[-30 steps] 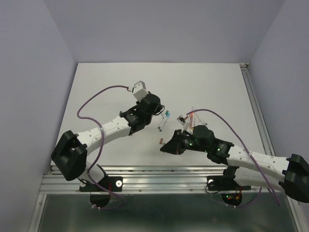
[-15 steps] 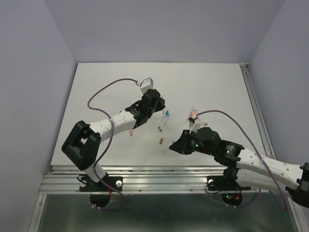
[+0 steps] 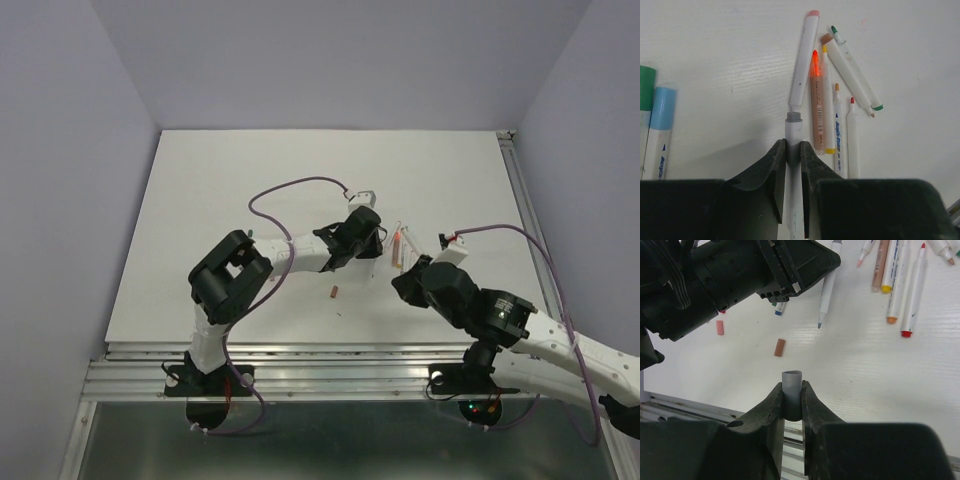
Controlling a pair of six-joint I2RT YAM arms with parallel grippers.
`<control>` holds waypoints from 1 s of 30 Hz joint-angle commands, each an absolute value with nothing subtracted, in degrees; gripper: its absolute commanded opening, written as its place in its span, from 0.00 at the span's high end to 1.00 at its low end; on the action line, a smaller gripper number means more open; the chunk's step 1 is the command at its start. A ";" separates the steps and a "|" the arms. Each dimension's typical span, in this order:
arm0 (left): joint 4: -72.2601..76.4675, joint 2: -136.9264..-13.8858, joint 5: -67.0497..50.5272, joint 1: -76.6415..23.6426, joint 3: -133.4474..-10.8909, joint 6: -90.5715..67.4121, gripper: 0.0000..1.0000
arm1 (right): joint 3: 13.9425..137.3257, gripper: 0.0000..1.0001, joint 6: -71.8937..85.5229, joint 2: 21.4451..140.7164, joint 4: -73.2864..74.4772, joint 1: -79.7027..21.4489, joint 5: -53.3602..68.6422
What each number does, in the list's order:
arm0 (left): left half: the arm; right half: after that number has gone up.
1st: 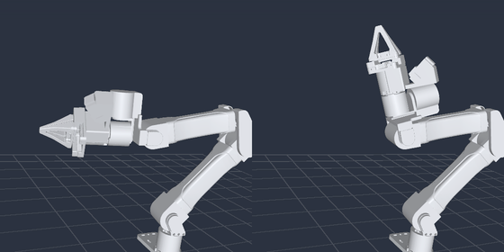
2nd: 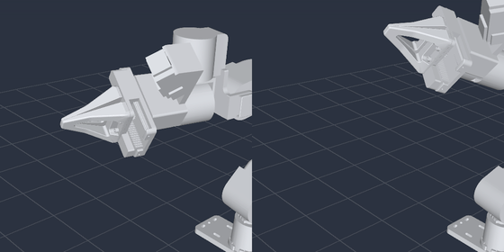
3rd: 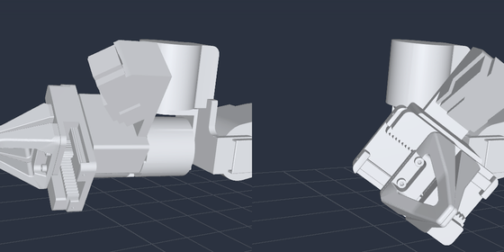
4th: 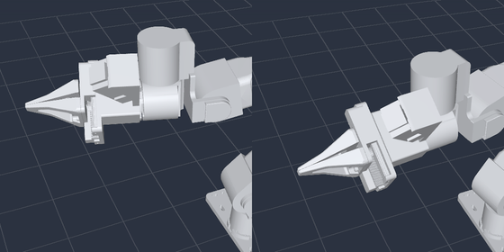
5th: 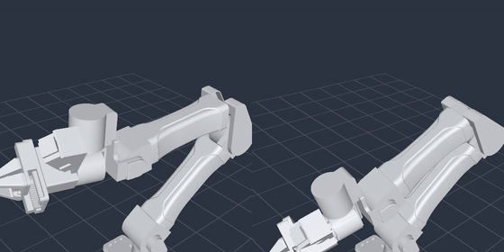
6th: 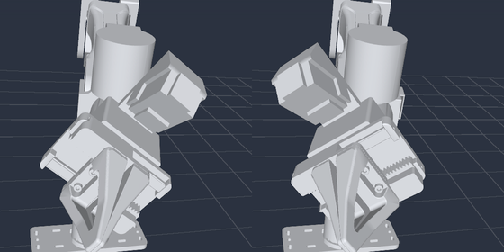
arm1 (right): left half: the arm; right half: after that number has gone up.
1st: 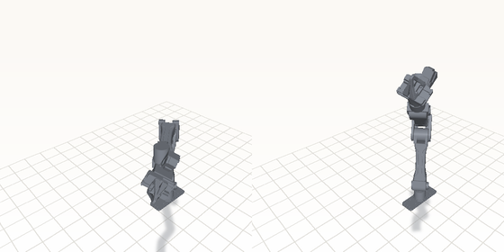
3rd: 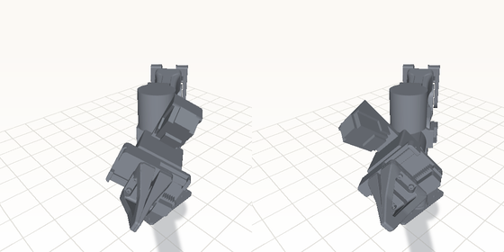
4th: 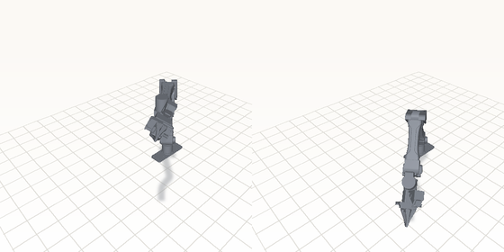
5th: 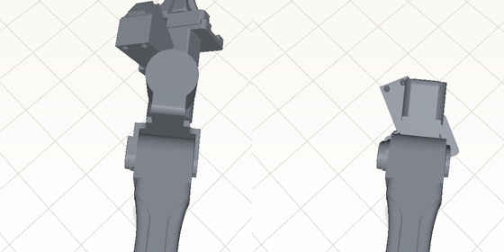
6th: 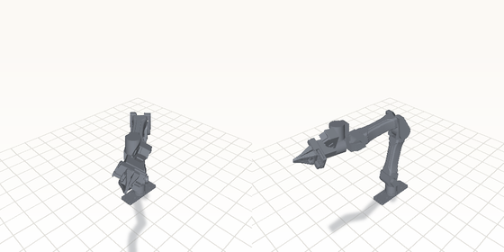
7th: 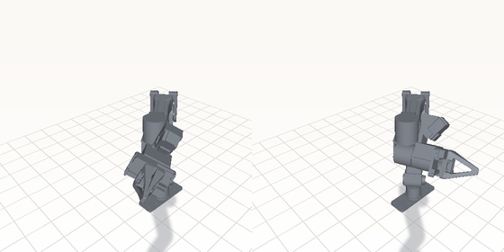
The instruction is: Open the pen caps
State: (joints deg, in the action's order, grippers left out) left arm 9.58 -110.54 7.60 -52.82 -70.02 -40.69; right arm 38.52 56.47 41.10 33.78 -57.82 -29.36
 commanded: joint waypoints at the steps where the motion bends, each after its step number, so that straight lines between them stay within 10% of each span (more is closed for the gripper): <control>1: 8.88 -110.91 6.77 -53.00 -74.79 -39.29 0.87 | 38.67 0.99 57.57 39.64 35.42 -58.01 -32.34; 19: 4.66 -104.16 10.63 -53.53 -73.75 -39.20 0.35 | 38.23 0.99 58.18 38.67 35.16 -58.01 -30.15; 24: 3.96 -89.85 15.62 -53.53 -66.30 -39.20 0.01 | 37.71 0.99 56.26 40.86 32.53 -58.01 -28.57; 30: -6.74 -71.83 25.21 -52.74 -58.19 -43.40 0.01 | 39.02 0.99 51.26 47.01 24.98 -57.92 -23.92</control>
